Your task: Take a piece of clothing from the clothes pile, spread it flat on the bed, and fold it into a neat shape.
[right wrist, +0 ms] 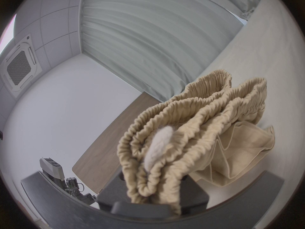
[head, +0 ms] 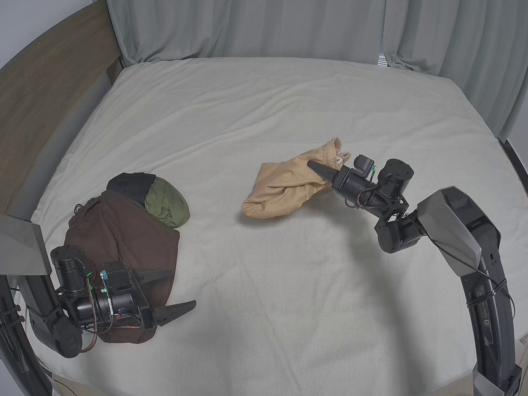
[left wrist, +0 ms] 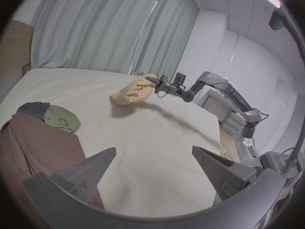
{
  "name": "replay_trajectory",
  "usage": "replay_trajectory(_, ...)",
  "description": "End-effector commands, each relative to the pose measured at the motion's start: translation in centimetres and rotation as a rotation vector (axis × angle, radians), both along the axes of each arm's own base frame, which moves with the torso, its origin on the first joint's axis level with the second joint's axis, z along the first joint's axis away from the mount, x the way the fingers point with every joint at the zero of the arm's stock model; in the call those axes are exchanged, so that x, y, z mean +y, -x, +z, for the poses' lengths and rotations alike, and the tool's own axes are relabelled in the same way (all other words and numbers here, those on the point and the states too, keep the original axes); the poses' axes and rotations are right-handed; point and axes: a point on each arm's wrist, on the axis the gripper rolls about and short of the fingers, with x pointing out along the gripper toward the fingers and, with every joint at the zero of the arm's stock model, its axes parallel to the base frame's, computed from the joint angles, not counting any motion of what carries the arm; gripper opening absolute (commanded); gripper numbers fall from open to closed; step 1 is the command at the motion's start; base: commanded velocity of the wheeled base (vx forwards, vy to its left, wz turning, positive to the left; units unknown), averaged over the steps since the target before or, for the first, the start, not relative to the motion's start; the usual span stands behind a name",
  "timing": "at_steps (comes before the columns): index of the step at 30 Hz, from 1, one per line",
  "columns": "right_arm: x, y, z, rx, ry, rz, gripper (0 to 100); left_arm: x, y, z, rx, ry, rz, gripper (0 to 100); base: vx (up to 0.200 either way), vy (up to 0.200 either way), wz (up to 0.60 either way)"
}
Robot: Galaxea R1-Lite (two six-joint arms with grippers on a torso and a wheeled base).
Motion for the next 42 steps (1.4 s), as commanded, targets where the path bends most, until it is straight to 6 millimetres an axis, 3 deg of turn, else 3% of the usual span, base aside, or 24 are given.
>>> replay_trajectory(1,0.0,0.8,-4.2,0.091,0.026,0.003,0,0.0,0.0,-0.2,0.009,-0.001,0.000,100,0.000,0.000,0.00)
replay_trajectory(13,-0.9,4.7,-8.9,0.150,0.043,0.007,0,0.0,0.0,-0.1,0.005,-0.001,0.000,100,0.000,0.000,0.00)
replay_trajectory(18,-1.3,5.0,-10.6,0.172,0.049,-0.004,0,0.0,0.1,0.0,0.003,0.000,0.000,100,0.000,0.000,0.00)
replay_trajectory(23,-1.4,5.0,-10.7,0.174,0.051,-0.007,0,0.0,0.0,-0.1,0.001,0.000,0.000,100,0.000,0.000,0.00)
replay_trajectory(24,-1.4,4.9,-10.6,0.172,0.050,-0.006,100,0.0,0.0,0.0,0.000,0.000,0.000,100,0.000,0.000,0.00)
replay_trajectory(29,-1.5,5.2,-10.5,0.174,0.060,-0.012,100,0.0,0.0,0.1,-0.003,0.000,0.000,100,0.000,0.000,0.00)
replay_trajectory(34,-2.0,7.3,-9.9,0.200,0.113,-0.011,100,0.0,0.0,0.1,-0.005,0.000,0.000,100,0.000,0.000,0.00)
replay_trajectory(42,-1.1,14.4,-9.4,0.278,0.263,0.068,100,0.0,-0.1,0.1,-0.010,0.000,-0.001,100,0.000,0.000,0.00)
